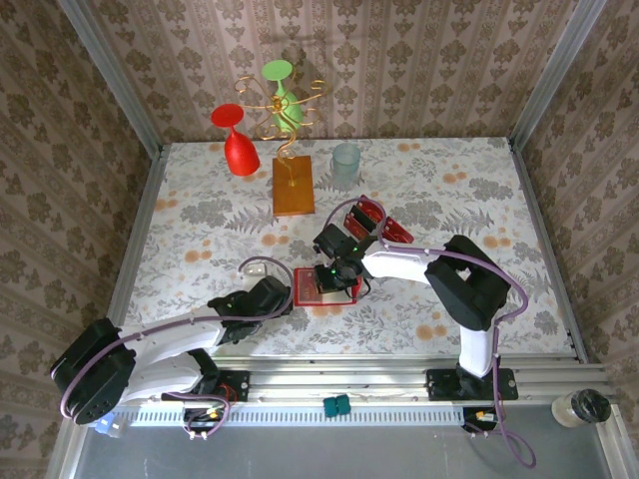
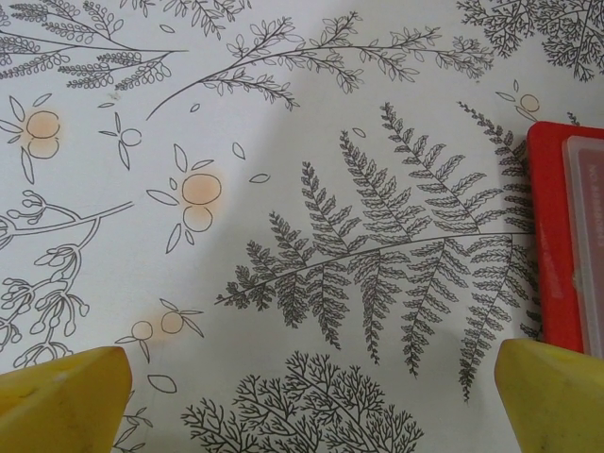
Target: Put the credit cards into the card holder
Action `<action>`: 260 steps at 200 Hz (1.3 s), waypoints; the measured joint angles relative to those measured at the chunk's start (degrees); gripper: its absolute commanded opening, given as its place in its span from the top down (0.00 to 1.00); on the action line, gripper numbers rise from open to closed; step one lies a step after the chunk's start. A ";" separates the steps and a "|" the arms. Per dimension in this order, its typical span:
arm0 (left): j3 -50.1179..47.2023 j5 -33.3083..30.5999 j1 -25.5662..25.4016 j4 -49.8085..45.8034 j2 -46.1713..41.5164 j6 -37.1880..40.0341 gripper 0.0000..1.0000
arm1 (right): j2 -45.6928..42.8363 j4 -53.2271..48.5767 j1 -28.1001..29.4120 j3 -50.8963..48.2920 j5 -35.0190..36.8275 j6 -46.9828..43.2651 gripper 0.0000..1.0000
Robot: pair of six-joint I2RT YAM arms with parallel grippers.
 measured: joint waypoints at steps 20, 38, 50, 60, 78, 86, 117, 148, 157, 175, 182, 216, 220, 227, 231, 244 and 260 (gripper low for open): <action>0.70 0.24 0.00 -0.48 0.00 0.46 0.00 | -1.77 -0.55 -0.42 -0.20 0.52 -0.09 0.88; 2.10 0.63 -0.07 -0.87 0.00 0.85 0.00 | -4.90 -1.03 -1.09 -0.55 1.27 -0.66 0.82; 3.19 0.76 -0.17 -0.94 0.04 0.96 0.00 | -6.78 -1.53 -1.90 -0.72 1.75 -1.38 0.82; 4.28 0.81 -0.46 -0.96 0.44 1.14 0.00 | -8.09 -1.79 -2.75 -0.90 2.43 -1.86 0.82; 6.64 0.87 -1.38 -1.07 2.01 1.33 0.00 | -8.87 -1.97 -3.93 -1.31 3.17 -2.91 0.82; 7.89 0.90 -1.84 -0.98 3.04 1.46 0.00 | -8.85 -2.34 -4.35 -1.44 3.63 -3.37 0.83; 12.28 1.05 -3.39 -0.72 7.72 1.90 0.00 | -8.52 -4.20 -5.16 -1.55 4.90 -5.16 0.89; 15.76 1.07 -4.92 0.04 12.74 2.19 0.00 | -6.99 -5.01 -5.16 -1.53 5.60 -6.58 0.93; 16.28 1.07 -5.25 0.28 13.90 2.19 0.00 | -6.38 -5.27 -5.16 -1.38 5.62 -6.91 0.94; 16.70 1.07 -5.70 0.85 15.69 2.19 0.00 | -4.90 -5.95 -5.22 -0.68 5.62 -7.72 0.95; 16.83 1.09 -5.84 0.92 16.37 2.19 0.00 | -4.39 -6.19 -5.27 -0.39 5.62 -7.82 0.96; 17.35 1.33 -6.62 1.36 18.56 2.16 0.00 | -3.21 -6.88 -5.27 0.70 5.64 -8.41 0.97; 17.35 1.33 -6.73 1.40 18.64 2.16 0.00 | -3.06 -6.95 -5.27 0.85 5.64 -8.55 0.97; 17.38 1.40 -6.84 1.57 18.82 2.16 0.00 | -2.75 -6.97 -5.27 1.05 5.64 -8.74 0.97; 17.38 1.46 -6.84 1.66 18.95 2.16 0.00 | -2.58 -6.97 -5.27 1.11 5.62 -8.83 0.98; 17.38 1.53 -6.95 2.12 19.47 2.19 0.00 | -1.97 -6.97 -5.27 1.16 5.57 -8.96 0.99; 17.38 1.68 -6.95 2.62 20.15 2.21 0.00 | -1.01 -6.88 -5.27 1.16 5.20 -8.96 0.99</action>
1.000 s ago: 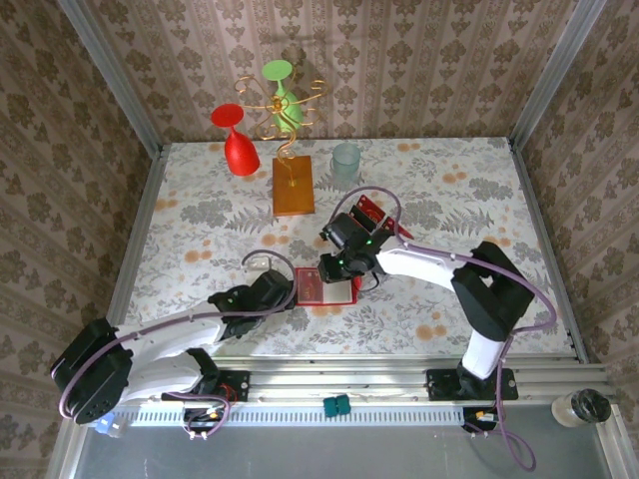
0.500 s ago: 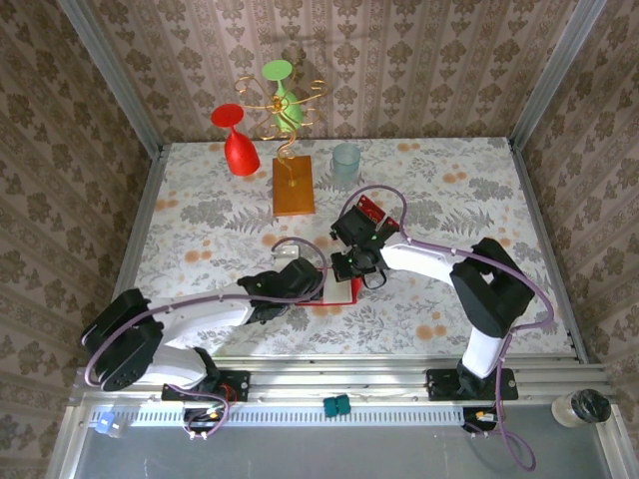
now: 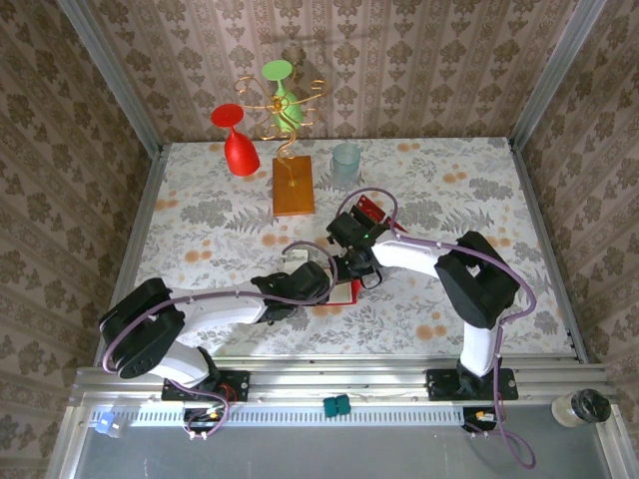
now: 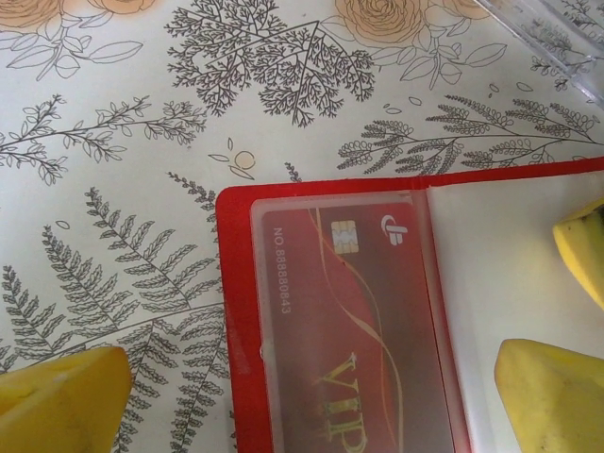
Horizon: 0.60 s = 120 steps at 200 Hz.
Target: Put the credit cards into the card holder
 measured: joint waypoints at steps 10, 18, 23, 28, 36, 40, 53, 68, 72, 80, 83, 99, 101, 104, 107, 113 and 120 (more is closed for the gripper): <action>0.00 0.11 -0.02 0.31 0.33 0.13 0.00 | 0.09 0.48 -0.04 0.02 -0.72 0.11 1.00; 0.00 0.24 -0.17 0.63 0.50 0.17 0.00 | 0.11 0.72 -0.09 0.02 -1.16 0.22 1.00; 0.00 0.28 -0.26 0.85 0.59 0.22 0.00 | 0.11 0.83 -0.11 0.00 -1.44 0.42 1.00; 0.00 0.37 -0.35 1.03 0.66 0.33 0.00 | 0.11 0.98 -0.11 0.00 -1.75 0.57 1.00; 0.00 0.42 -0.50 1.09 0.74 0.37 0.00 | 0.11 1.25 -0.11 -0.07 -2.14 1.03 1.00; 0.00 0.42 -0.52 1.11 0.76 0.39 0.00 | 0.11 1.38 -0.15 -0.13 -2.34 1.11 1.00; 0.00 0.39 -0.57 1.20 0.79 0.39 0.00 | 0.11 1.81 -0.33 -0.42 -3.02 1.62 1.00; -0.02 0.39 -0.59 1.31 0.83 0.39 0.00 | 0.11 2.08 -0.46 -0.52 -3.50 1.95 1.00; -0.02 0.39 -0.59 1.36 0.85 0.39 0.00 | 0.11 2.10 -0.50 -0.55 -3.58 2.05 1.00; -0.07 0.37 -0.61 1.53 0.87 0.39 0.00 | 0.11 2.12 -0.55 -0.55 -3.78 2.27 1.00; -0.09 0.35 -0.63 1.57 0.92 0.37 0.00 | 0.11 2.12 -0.57 -0.55 -3.85 2.38 1.00; -0.28 0.20 -0.63 2.23 1.20 0.39 0.00 | 0.11 2.36 -0.68 -0.72 -4.09 2.82 1.00; -0.31 0.20 -0.63 2.25 1.22 0.39 0.00 | 0.11 2.45 -0.68 -0.76 -4.17 2.86 1.00; -0.39 0.20 -0.63 2.40 1.38 0.39 0.00 | 0.11 2.51 -0.70 -0.81 -4.20 2.97 1.00; -0.48 0.22 -0.63 2.58 1.46 0.39 0.00 | 0.11 2.54 -0.70 -0.83 -4.22 2.99 1.00; -0.61 0.24 -0.68 2.80 1.75 0.39 0.00 | 0.11 2.67 -0.70 -0.85 -4.37 3.10 1.00; -0.81 0.24 -0.74 3.06 2.14 0.39 0.00 | 0.11 2.84 -0.68 -0.90 -4.48 3.23 1.00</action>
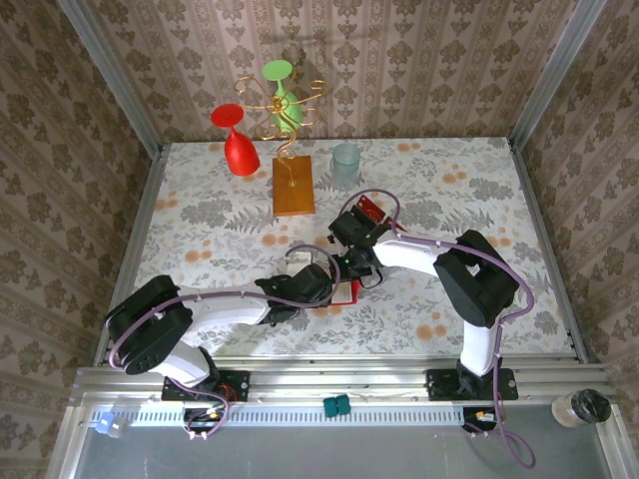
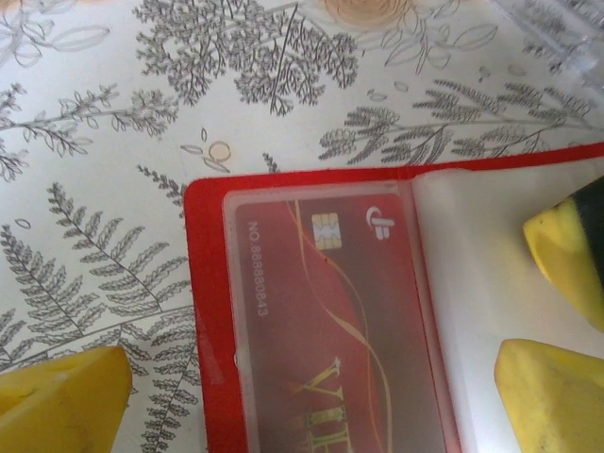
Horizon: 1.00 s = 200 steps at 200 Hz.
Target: Put the credit cards into the card holder
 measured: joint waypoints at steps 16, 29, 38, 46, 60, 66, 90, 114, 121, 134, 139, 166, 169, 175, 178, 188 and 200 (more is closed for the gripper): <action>-0.39 0.13 -0.39 1.03 0.96 -0.02 0.00 | 0.00 0.79 0.07 -0.13 -0.70 0.44 1.00; -0.94 0.17 -0.72 1.99 1.31 -0.04 0.00 | 0.00 1.25 0.17 -0.17 -1.18 0.83 1.00; -1.46 0.15 -0.92 2.54 1.40 -0.13 0.01 | 0.00 1.33 0.17 -0.17 -1.25 1.03 1.00; -1.99 0.17 -0.96 2.93 1.40 -0.33 0.02 | 0.00 1.38 0.17 -0.17 -1.27 1.07 0.99; -2.82 0.13 -1.01 3.48 1.40 -0.68 0.05 | 0.00 1.38 0.15 -0.20 -1.29 1.16 0.97; -3.04 -0.04 -1.01 3.74 1.40 -0.79 0.06 | -0.02 1.38 0.15 -0.17 -1.40 1.25 0.95; -3.48 -0.66 -1.01 4.37 1.40 -1.20 0.09 | -0.68 1.40 -0.46 -0.74 -1.53 1.40 0.87; -3.74 -1.07 -1.01 4.74 1.40 -1.38 0.11 | -3.15 1.36 -1.88 -2.03 -1.64 1.66 0.76; -3.85 -1.14 -1.03 4.87 1.40 -1.38 0.11 | -3.93 1.42 -2.40 -2.27 -1.64 1.88 0.72; -3.98 -1.33 -1.07 5.20 1.40 -1.38 0.11 | -5.22 1.49 -3.15 -2.69 -1.64 2.43 0.67; -4.02 -1.38 -1.07 5.20 1.40 -1.38 0.11 | -5.57 1.60 -3.37 -2.89 -1.64 2.71 0.66; -4.26 -1.57 -1.07 5.64 1.38 -1.38 0.11 | -6.03 2.82 -3.98 -4.09 -1.70 3.17 0.64; -4.26 -1.60 -1.07 5.66 1.38 -1.38 0.11 | -6.05 2.86 -3.98 -4.26 -1.70 3.21 0.64; -4.28 -1.57 -1.07 5.70 1.38 -1.38 0.11 | -6.05 2.97 -3.98 -4.68 -1.97 3.41 0.64; -4.28 -1.60 -1.07 5.70 1.38 -1.38 0.11 | -6.03 3.04 -3.98 -4.85 -2.12 3.54 0.63; -4.31 -1.64 -1.07 5.77 1.38 -1.38 0.11 | -6.03 3.58 -3.98 -5.60 -2.56 4.04 0.63; -4.31 -1.73 -1.14 5.79 1.38 -1.38 0.11 | -5.97 4.13 -3.96 -6.19 -2.93 4.37 0.63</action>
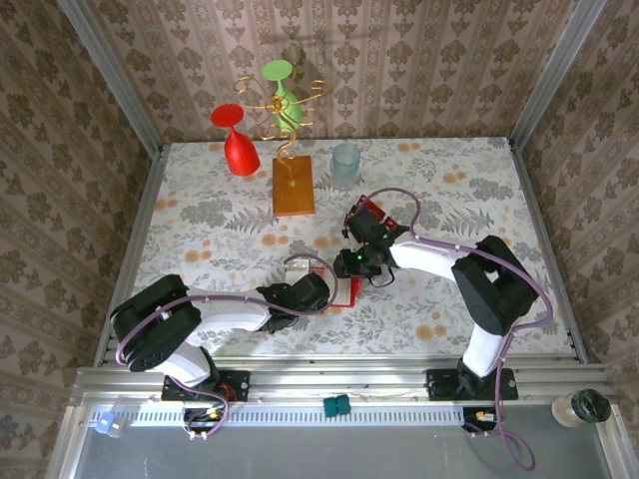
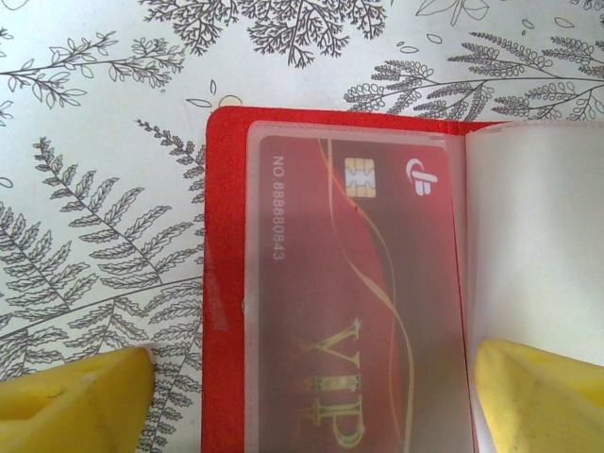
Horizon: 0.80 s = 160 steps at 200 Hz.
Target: Put the credit cards into the card holder
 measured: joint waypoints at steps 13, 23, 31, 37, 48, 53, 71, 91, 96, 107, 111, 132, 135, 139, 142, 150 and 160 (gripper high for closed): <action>-0.02 -0.11 -0.20 0.00 0.00 0.00 0.11 | 0.31 0.46 0.09 -0.11 -0.24 0.20 0.63; -0.11 -0.22 -0.22 0.11 0.00 -0.02 0.11 | 0.57 1.03 0.11 -0.11 -0.50 0.35 0.63; -0.15 -0.24 -0.24 0.22 0.00 -0.02 0.11 | 0.81 1.46 0.11 -0.11 -0.85 0.42 0.63; -0.22 -0.24 -0.24 0.24 0.00 -0.02 0.11 | 0.98 1.66 0.15 -0.11 -1.03 0.52 0.64; -0.22 -0.26 -0.24 0.28 0.00 0.00 0.11 | 1.27 1.81 0.26 -0.11 -1.31 0.63 0.63; -0.24 -0.26 -0.24 0.28 -0.02 0.00 0.11 | 1.36 1.90 0.31 -0.11 -1.42 0.79 0.63; -0.22 -0.26 -0.24 0.26 -0.02 0.00 0.11 | 1.68 2.36 0.55 -0.09 -1.92 1.03 0.63; -0.22 -0.26 -0.24 0.26 -0.07 0.00 0.11 | 2.19 2.78 0.74 0.33 -2.91 1.22 0.63; -0.22 -0.24 -0.24 0.24 -0.11 0.00 0.11 | 2.19 2.82 0.83 0.44 -3.08 1.25 0.63; -0.24 -0.17 -0.24 0.22 -0.33 0.00 0.10 | 2.19 2.86 1.03 0.66 -3.58 1.42 0.63; -0.24 -0.15 -0.24 0.20 -0.44 0.00 0.09 | 2.19 2.89 1.11 0.76 -3.80 1.44 0.63; -0.33 0.15 -0.24 -0.79 -2.14 0.04 0.05 | 2.19 2.93 1.73 1.18 -4.46 1.73 0.60; -0.37 0.17 -0.24 -0.98 -2.49 0.00 0.05 | 2.19 2.91 1.84 1.20 -4.50 1.86 0.59; -0.42 0.13 -0.24 -1.36 -3.30 0.04 0.05 | 2.19 2.93 2.01 1.22 -4.59 2.01 0.59; -0.44 0.13 -0.24 -1.51 -3.78 0.00 0.04 | 2.16 2.89 2.12 1.27 -4.59 2.08 0.58; -0.59 -0.13 -0.24 -2.12 -5.70 0.00 0.03 | 2.12 2.91 2.45 1.36 -4.70 2.47 0.56; -0.85 -0.48 -0.22 -3.08 -8.33 0.09 0.02 | 2.03 2.86 2.97 1.57 -4.76 3.06 0.55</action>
